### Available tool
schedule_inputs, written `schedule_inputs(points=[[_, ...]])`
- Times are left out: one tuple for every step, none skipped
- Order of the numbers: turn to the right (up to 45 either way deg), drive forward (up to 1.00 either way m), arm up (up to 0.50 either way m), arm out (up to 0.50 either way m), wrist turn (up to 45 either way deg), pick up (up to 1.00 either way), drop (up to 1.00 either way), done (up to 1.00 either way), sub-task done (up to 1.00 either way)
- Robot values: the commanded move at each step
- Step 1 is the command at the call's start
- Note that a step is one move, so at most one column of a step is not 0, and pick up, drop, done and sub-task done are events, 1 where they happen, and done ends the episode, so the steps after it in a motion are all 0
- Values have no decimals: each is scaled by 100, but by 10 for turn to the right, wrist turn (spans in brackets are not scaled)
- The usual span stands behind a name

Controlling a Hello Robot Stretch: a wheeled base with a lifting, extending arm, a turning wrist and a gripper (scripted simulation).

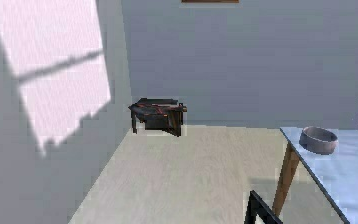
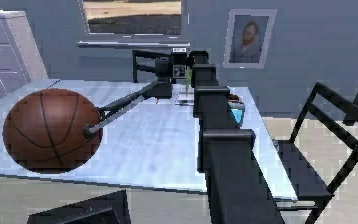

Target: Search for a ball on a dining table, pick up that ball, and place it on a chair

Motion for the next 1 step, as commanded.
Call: schedule_inputs(points=[[0, 0, -30, 0, 0, 0, 0, 0, 0]])
